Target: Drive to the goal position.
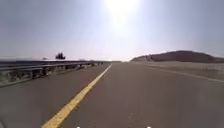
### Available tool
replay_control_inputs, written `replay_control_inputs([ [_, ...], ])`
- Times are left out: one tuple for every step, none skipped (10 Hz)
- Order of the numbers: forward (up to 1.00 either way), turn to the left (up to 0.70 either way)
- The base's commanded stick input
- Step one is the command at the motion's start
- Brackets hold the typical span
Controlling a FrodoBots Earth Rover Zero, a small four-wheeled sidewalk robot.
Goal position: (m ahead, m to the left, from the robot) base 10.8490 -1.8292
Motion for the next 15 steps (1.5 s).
replay_control_inputs([
  [0.70,0.00],
  [0.70,0.00],
  [0.70,0.00],
  [0.70,0.00],
  [0.70,0.00],
  [0.70,0.00],
  [0.70,0.00],
  [0.70,0.00],
  [0.70,0.00],
  [0.70,0.00],
  [0.70,0.00],
  [0.70,0.00],
  [0.70,0.00],
  [0.70,0.00],
  [0.70,0.00],
])
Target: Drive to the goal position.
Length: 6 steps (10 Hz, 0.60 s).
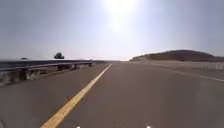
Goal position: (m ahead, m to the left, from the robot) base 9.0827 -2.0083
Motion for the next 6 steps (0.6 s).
replay_control_inputs([
  [0.70,0.00],
  [0.70,0.00],
  [0.70,0.00],
  [0.70,0.00],
  [0.70,0.00],
  [0.70,0.00],
])
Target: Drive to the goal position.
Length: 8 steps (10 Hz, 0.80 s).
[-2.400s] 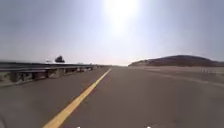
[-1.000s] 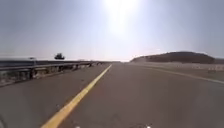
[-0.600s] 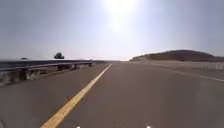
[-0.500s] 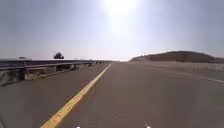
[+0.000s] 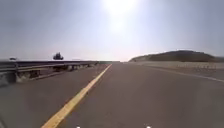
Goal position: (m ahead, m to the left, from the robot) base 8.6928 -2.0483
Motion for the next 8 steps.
replay_control_inputs([
  [0.70,0.00],
  [0.70,0.00],
  [0.70,0.00],
  [0.70,0.00],
  [0.70,0.00],
  [0.70,0.00],
  [0.70,0.00],
  [0.70,0.00],
])
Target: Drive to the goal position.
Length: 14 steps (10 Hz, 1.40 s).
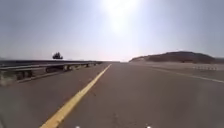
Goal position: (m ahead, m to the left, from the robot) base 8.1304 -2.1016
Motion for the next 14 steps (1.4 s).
replay_control_inputs([
  [0.70,0.00],
  [0.70,0.00],
  [0.70,0.00],
  [0.70,0.00],
  [0.70,0.00],
  [0.70,0.00],
  [0.70,0.00],
  [0.70,0.00],
  [0.70,0.00],
  [0.70,0.00],
  [0.70,0.00],
  [0.70,0.00],
  [0.70,0.00],
  [0.70,0.00],
])
